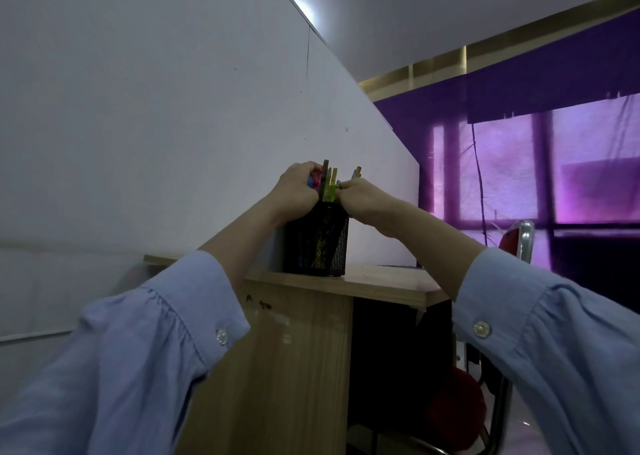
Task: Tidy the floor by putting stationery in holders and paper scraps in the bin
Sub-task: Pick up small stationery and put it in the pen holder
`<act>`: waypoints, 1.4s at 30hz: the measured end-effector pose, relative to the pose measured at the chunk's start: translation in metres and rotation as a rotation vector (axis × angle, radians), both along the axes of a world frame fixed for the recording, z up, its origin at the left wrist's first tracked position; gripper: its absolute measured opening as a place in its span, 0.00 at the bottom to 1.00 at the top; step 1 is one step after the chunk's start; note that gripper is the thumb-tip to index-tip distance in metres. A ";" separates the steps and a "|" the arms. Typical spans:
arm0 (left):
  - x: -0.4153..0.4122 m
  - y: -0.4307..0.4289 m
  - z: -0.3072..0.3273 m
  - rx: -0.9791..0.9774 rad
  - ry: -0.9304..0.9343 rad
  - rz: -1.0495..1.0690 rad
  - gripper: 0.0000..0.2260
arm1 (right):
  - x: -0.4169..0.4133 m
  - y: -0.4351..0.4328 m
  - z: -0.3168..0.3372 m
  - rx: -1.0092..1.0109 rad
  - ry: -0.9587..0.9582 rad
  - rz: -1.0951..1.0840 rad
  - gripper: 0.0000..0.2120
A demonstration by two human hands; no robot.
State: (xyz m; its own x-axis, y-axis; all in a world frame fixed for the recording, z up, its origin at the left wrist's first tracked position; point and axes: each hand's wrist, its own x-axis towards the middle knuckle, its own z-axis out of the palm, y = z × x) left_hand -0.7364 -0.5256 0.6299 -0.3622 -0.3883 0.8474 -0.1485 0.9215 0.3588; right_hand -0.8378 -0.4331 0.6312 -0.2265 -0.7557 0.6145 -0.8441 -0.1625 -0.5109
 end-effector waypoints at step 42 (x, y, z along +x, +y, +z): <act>0.027 0.007 -0.028 -0.261 -0.156 0.223 0.15 | 0.002 0.001 -0.033 -0.153 0.406 -0.064 0.09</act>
State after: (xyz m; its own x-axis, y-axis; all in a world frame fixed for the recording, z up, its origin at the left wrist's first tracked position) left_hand -0.7096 -0.5189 0.6019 -0.4259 -0.2505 0.8694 -0.3904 0.9177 0.0732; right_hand -0.8354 -0.4319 0.5986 0.0135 -0.6417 0.7668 -0.9824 -0.1515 -0.1094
